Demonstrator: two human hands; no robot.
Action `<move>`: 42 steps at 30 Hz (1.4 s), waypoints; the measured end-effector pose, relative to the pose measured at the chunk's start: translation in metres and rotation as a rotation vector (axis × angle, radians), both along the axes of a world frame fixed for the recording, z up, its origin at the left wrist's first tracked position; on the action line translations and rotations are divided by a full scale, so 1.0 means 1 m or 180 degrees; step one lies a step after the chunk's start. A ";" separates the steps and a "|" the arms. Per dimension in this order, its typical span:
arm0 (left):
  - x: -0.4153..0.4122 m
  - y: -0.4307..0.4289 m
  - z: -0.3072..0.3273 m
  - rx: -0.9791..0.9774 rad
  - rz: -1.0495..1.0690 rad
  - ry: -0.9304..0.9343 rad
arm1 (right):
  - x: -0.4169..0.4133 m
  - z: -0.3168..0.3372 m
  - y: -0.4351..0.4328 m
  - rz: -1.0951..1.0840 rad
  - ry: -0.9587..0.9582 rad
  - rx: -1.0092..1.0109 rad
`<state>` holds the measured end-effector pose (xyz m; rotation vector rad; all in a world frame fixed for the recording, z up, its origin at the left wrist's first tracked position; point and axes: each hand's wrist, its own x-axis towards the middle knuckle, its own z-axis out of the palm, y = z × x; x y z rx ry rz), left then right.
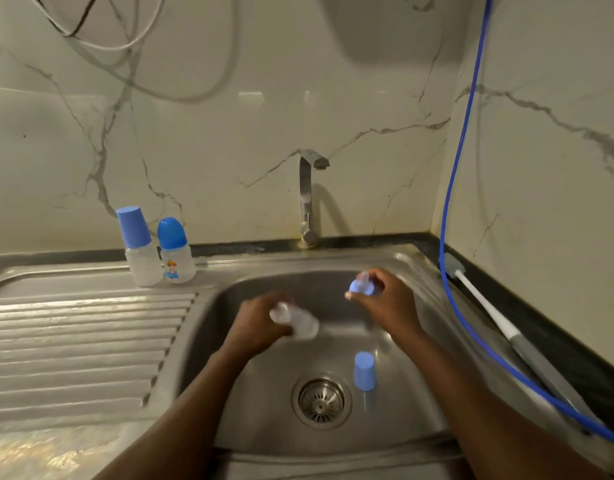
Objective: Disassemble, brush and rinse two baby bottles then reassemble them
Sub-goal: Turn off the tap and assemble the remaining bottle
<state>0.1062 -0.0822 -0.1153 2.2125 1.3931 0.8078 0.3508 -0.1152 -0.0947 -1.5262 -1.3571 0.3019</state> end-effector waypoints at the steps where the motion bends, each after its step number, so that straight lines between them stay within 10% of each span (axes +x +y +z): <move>1: -0.004 0.002 0.001 -0.0017 0.0143 -0.0627 | -0.002 0.000 -0.001 0.0148 0.0162 -0.0011; 10: -0.002 0.013 0.008 -0.1292 -0.0333 -0.2482 | -0.014 -0.008 0.011 0.0730 0.0892 -0.0216; 42: 0.005 0.016 0.008 -0.0846 -0.0309 -0.1908 | -0.017 0.000 0.000 0.1005 0.0603 -0.0516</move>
